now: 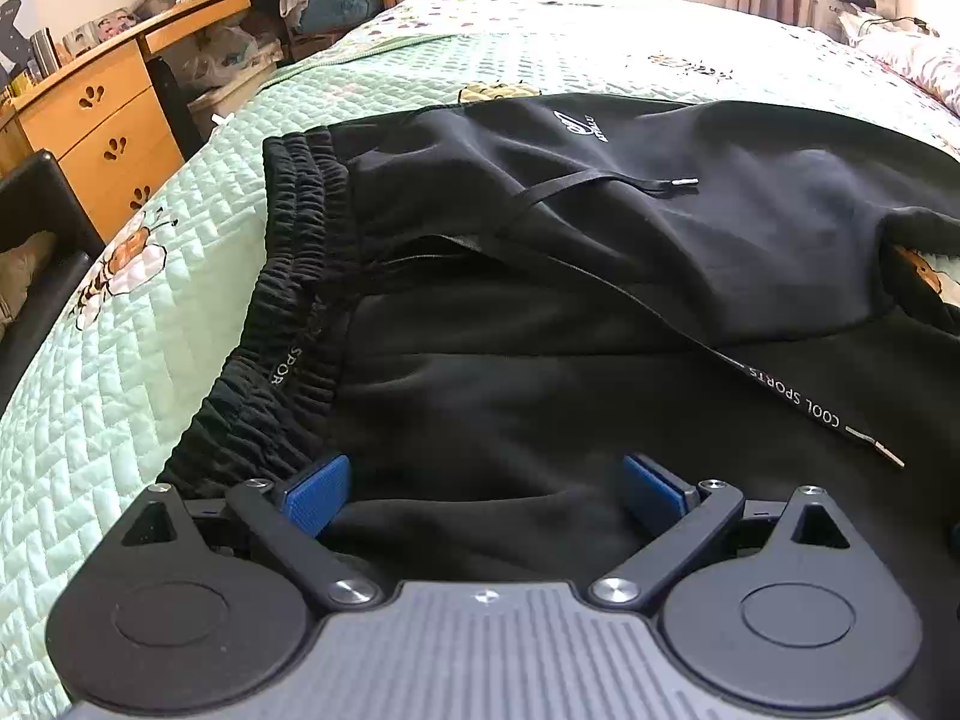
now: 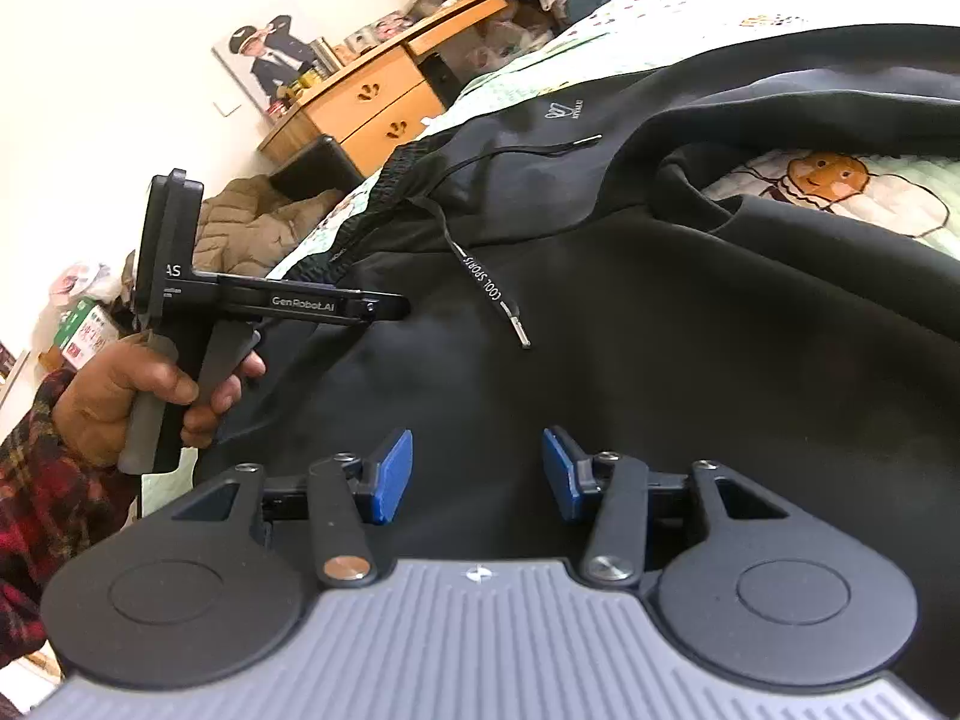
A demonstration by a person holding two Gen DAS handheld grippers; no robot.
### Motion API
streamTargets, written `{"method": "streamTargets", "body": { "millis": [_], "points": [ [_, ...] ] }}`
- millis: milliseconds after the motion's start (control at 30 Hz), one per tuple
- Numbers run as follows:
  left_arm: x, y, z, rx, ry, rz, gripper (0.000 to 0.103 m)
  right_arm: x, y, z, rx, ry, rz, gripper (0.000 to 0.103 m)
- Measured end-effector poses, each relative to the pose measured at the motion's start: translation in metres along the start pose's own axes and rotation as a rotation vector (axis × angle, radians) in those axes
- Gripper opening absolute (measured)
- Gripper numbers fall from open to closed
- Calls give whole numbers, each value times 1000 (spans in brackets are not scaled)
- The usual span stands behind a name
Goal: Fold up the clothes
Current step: 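Close the right gripper on the trouser edge and lift it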
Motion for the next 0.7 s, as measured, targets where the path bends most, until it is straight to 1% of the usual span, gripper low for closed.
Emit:
{"method": "streamTargets", "body": {
  "millis": [167, 200, 267, 400, 467, 500, 533, 567, 600, 667, 700],
  "points": [
    [1, 1, -1, -7, 12, 9, 98, 1, 11, 2, -73, -6, 16, 52],
    [0, 1, -2, -9, 12, 9, 99, 1, 17, 2, -95, -8, 29, 53],
    [0, 1, -3, -10, 8, 12, 100, 2, 34, 6, -105, -26, 73, 56],
    [-1, 0, -3, -11, -2, 9, 101, -3, 68, 0, -24, -5, 165, 59],
    [-2, 1, -4, -15, -6, 9, 102, -11, 69, -11, -28, 49, 187, 59],
    [-2, 1, -4, -18, -8, 9, 102, -12, 60, -10, -20, 47, 169, 58],
    [-2, 1, -4, -21, -10, 9, 102, -13, 52, -10, -13, 45, 150, 53],
    [-2, 2, -4, -26, -11, 9, 102, -13, 43, -9, -8, 44, 128, 42],
    [-2, 3, -4, -31, -13, 9, 102, -10, 29, -4, -24, 44, 70, 35],
    [-3, 3, -5, -35, -16, 7, 103, -6, 1, 9, -103, 30, 5, 10],
    [-3, 3, -6, -36, -19, 6, 103, -6, -9, 16, -145, 24, -4, 2]
  ]
}}
Point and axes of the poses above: each gripper's, at about its wrist camera, not at the fingertips, and z roughly against the way its jaws point, y to its left, x to its top, the point moved 5 cm from there along -z, roughly the way its jaws point, and after that the axes turned 11 degrees about -x, right-handed, at the moved point
